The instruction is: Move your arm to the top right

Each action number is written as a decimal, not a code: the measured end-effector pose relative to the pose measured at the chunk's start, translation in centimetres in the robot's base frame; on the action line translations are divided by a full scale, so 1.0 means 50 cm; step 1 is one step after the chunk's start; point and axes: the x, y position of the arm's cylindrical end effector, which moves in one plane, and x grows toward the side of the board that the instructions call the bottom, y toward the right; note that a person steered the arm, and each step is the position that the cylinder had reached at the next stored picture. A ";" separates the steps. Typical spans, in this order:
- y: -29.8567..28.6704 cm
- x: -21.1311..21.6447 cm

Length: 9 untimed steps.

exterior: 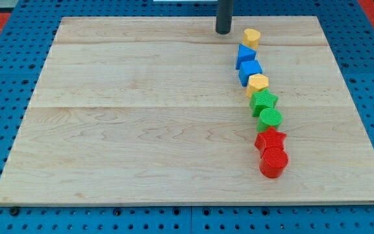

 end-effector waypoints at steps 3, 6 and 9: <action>0.225 0.132; 0.193 0.100; 0.226 0.097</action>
